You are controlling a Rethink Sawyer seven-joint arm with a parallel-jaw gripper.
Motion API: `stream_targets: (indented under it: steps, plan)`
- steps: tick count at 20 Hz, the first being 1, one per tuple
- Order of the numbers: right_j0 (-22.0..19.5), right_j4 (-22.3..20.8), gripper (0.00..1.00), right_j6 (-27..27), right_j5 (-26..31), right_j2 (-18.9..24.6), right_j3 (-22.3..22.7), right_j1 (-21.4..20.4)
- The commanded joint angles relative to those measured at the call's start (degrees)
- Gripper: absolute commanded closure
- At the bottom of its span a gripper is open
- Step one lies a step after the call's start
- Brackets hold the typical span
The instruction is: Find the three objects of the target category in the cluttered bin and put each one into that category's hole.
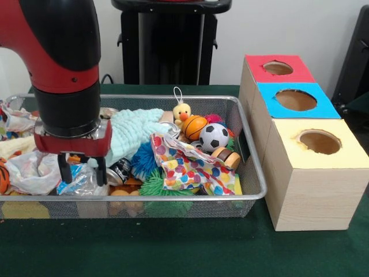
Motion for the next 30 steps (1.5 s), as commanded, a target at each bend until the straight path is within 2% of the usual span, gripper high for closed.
stream_targets:
  steps: [1,30]
  plan:
    - [0.6,-2.7,0.00,-7.4,-3.0,3.8,2.8,2.4]
    - [-1.3,-2.8,0.00,-9.8,-3.4,5.7,1.3,4.7]
